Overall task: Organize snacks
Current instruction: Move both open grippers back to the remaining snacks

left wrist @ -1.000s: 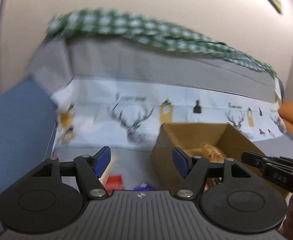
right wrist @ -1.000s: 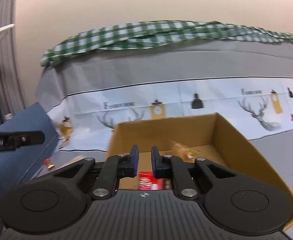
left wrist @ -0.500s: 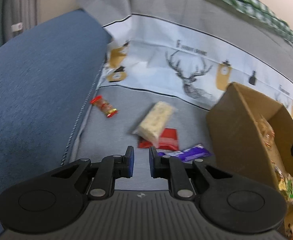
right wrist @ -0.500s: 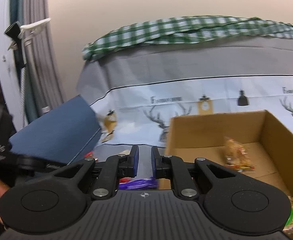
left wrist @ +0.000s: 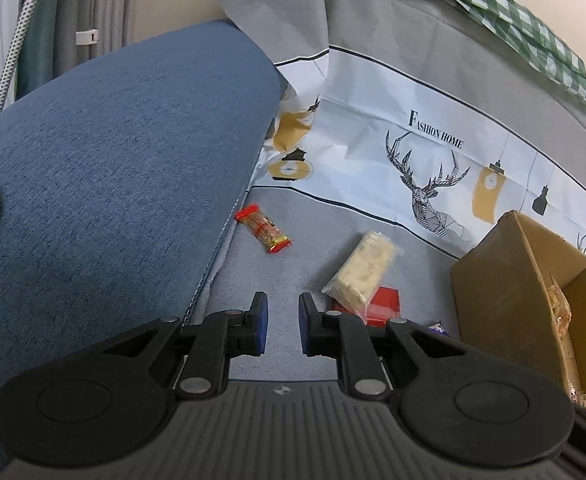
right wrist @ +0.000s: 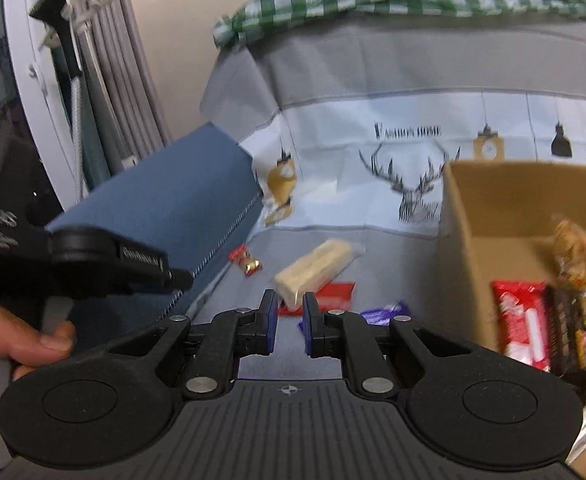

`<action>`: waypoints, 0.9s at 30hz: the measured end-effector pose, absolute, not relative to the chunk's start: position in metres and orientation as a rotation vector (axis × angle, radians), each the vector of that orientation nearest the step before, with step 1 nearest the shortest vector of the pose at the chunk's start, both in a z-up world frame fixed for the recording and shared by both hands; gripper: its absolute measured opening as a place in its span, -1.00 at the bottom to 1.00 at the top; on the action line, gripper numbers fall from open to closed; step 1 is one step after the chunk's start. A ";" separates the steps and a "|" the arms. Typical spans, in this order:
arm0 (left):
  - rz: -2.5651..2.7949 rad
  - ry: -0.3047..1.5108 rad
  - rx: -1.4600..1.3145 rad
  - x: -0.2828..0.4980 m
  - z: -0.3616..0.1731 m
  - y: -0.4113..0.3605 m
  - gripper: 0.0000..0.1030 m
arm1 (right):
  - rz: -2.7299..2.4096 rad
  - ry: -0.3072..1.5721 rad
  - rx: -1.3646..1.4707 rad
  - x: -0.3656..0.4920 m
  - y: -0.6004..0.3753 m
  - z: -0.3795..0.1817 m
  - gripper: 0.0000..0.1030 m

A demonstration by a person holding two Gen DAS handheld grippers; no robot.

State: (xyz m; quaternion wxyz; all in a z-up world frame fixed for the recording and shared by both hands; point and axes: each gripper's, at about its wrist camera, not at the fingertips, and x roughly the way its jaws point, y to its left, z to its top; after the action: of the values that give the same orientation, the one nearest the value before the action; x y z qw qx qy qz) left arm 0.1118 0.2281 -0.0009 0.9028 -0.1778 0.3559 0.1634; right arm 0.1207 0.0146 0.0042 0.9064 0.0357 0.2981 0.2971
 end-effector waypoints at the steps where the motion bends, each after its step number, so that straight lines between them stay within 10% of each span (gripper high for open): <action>1: 0.334 0.731 -0.363 0.112 0.000 0.227 -0.66 | 0.603 0.634 0.075 0.125 0.018 0.000 -0.72; 13: 0.315 0.725 -0.326 0.120 -0.002 0.218 -0.65 | 0.363 0.828 0.122 0.182 0.053 -0.054 0.53; 25: 0.299 0.714 -0.258 0.127 -0.004 0.211 -0.64 | 0.221 0.902 0.172 0.222 0.064 -0.086 0.59; 27: 0.303 0.713 -0.253 0.127 -0.004 0.211 -0.64 | 0.213 0.889 0.160 0.218 0.064 -0.084 0.34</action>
State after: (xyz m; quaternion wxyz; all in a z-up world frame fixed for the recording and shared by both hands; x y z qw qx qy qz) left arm 0.1273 0.2113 -0.0040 0.9181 -0.1232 0.3467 0.1472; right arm 0.2184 0.0642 -0.0844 0.8944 0.0771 0.4285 0.1028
